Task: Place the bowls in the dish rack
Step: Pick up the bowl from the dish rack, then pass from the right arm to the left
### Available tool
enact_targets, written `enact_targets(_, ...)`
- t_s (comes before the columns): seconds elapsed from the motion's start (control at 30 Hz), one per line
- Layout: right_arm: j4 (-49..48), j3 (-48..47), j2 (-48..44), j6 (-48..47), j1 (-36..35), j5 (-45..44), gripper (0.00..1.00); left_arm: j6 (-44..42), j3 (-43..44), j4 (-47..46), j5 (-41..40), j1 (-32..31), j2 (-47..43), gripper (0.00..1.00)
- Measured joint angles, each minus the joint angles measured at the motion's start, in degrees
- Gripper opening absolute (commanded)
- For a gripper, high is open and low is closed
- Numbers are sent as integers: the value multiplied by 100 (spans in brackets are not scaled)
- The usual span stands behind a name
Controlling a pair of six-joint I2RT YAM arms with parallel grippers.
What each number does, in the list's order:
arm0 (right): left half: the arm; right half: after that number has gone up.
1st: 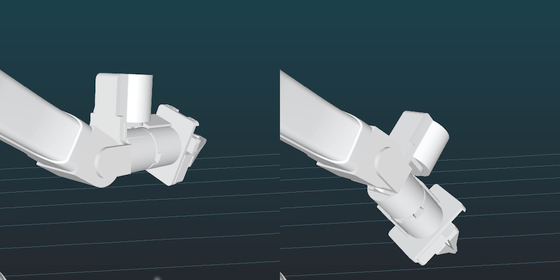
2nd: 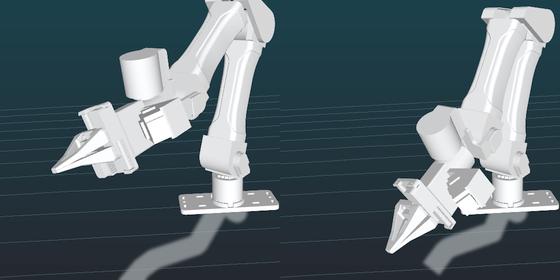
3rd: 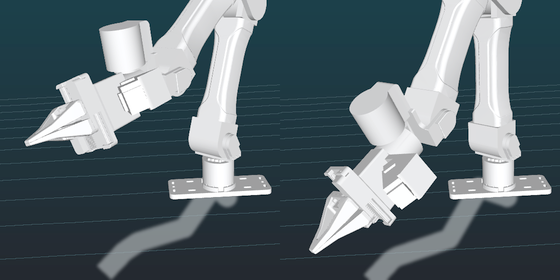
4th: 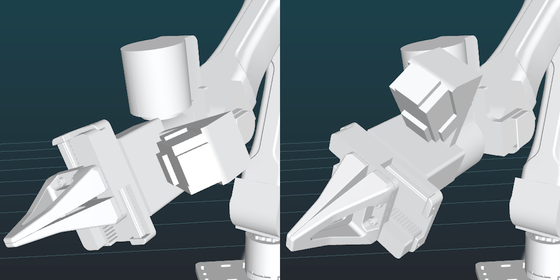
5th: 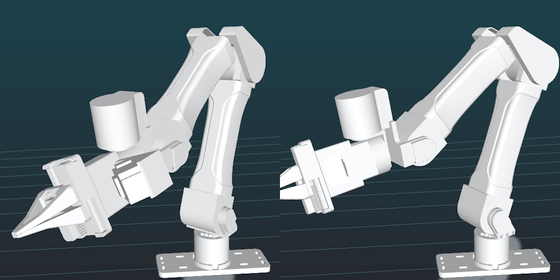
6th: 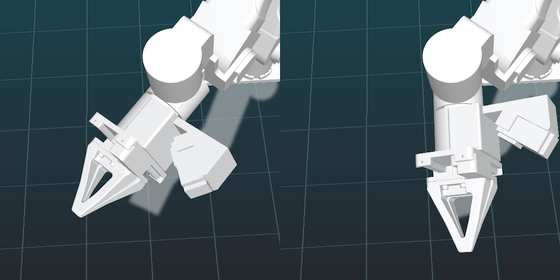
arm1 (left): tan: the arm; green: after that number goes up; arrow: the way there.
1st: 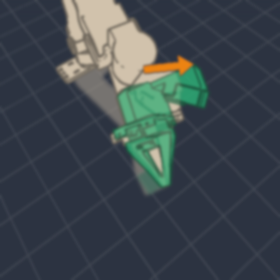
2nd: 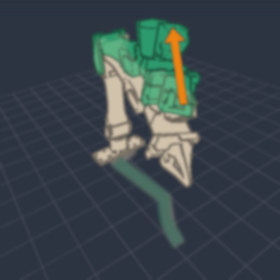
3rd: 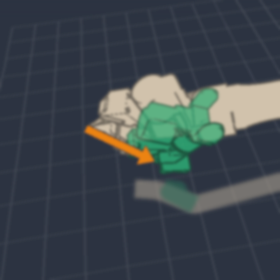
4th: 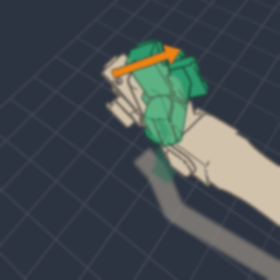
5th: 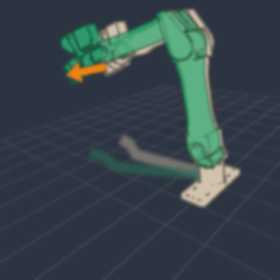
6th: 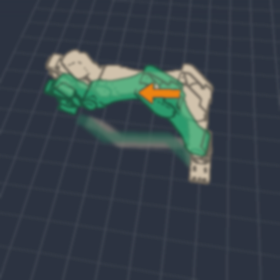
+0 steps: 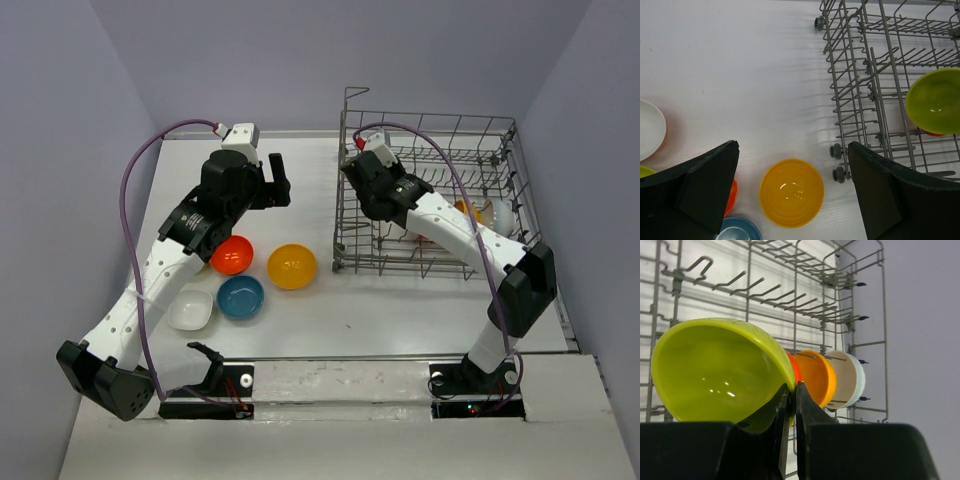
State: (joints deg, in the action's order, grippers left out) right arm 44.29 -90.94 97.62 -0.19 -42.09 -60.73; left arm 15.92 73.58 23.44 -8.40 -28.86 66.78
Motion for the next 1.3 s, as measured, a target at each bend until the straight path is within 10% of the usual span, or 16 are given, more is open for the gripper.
enact_targets(1.3, 485, -1917, -1233, 1036, 55, 2173, 1, 243, 2393, -916, -713, -1762, 2052, 92)
